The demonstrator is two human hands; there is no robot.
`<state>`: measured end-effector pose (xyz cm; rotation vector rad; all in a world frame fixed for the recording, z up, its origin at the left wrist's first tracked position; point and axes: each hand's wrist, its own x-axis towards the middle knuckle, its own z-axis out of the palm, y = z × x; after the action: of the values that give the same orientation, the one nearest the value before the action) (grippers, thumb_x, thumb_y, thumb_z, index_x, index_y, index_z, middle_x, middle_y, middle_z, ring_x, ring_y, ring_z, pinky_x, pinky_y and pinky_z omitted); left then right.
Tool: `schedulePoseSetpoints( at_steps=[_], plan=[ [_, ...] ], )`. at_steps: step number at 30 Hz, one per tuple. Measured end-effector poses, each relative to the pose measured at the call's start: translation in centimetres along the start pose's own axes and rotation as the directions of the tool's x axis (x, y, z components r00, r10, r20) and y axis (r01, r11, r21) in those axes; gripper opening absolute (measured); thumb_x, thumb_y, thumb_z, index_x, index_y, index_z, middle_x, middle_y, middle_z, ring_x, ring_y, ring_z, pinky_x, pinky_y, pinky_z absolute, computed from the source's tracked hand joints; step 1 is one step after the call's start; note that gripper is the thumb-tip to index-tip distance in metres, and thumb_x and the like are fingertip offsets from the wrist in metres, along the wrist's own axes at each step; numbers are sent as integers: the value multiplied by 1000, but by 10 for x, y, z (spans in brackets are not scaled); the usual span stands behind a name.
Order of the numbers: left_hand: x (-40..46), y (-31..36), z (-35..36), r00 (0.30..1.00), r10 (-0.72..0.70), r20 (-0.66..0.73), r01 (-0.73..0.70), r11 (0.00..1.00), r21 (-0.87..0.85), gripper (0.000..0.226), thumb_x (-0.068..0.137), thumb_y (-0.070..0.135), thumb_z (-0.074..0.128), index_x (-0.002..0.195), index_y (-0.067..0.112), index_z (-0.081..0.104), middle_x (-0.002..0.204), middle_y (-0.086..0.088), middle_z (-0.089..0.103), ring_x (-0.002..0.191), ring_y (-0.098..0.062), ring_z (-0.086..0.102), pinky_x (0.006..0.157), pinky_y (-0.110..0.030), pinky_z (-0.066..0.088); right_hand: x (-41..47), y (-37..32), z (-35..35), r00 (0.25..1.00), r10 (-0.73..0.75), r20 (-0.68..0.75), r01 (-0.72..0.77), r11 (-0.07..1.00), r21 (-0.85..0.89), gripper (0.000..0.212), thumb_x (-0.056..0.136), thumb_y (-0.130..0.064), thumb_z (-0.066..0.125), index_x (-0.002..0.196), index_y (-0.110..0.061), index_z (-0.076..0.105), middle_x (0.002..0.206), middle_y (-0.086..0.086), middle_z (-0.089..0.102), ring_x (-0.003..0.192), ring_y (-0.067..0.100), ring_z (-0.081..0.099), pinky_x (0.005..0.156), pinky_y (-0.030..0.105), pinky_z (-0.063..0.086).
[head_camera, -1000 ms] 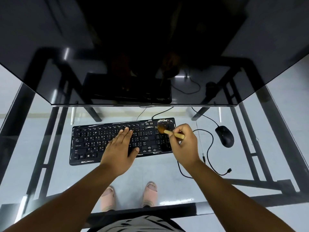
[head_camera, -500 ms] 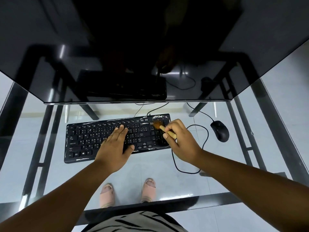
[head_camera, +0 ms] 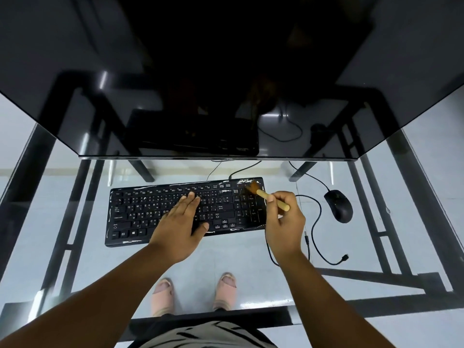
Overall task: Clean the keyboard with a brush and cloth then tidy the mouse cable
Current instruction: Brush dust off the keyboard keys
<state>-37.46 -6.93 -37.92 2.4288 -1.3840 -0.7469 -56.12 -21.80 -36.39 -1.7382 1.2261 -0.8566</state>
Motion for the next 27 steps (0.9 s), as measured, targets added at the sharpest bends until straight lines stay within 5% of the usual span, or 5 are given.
schedulePoseSetpoints(
  at_steps=[6,9,12,20,27],
  plan=[
    [0,-4,-1,1000,20,8,-20,1000,-16,83,84,66,27,153,20,16,161,4,9,148,-13,8,118,-41,22,-8,-1,1,999,13,-42,-15,999,-41,5,97,-24,56,91,-23,57,72,-8,60,60,13,54,53,26,42],
    [-2,-8,-3,999,43,5,-43,999,-17,75,92,59,36,153,20,15,161,4,9,148,-13,8,119,-39,21,-13,-5,3,991,-83,104,94,989,-113,5,96,-26,57,94,-22,60,75,-12,61,63,10,56,53,24,43],
    [-3,-12,-5,999,54,-3,-54,998,12,76,90,61,32,153,20,15,161,3,10,148,-13,9,118,-40,22,-12,-1,1,998,-8,-61,1,993,-118,5,97,-29,55,92,-26,57,78,-8,61,68,15,59,57,33,48],
    [-20,-45,-20,998,5,-65,-5,1000,4,87,79,67,15,152,21,18,161,5,13,148,-12,9,119,-40,20,-29,-19,23,994,23,-108,-30,998,-62,4,96,-27,54,93,-27,56,77,-4,62,65,16,58,57,32,45],
    [-42,-85,-38,983,-73,-168,76,997,10,71,94,50,41,152,17,19,161,1,15,148,-16,10,119,-37,15,-57,-54,85,935,-160,317,150,987,56,3,94,-21,60,96,-20,62,69,-7,59,53,6,47,48,21,36]
  ],
)
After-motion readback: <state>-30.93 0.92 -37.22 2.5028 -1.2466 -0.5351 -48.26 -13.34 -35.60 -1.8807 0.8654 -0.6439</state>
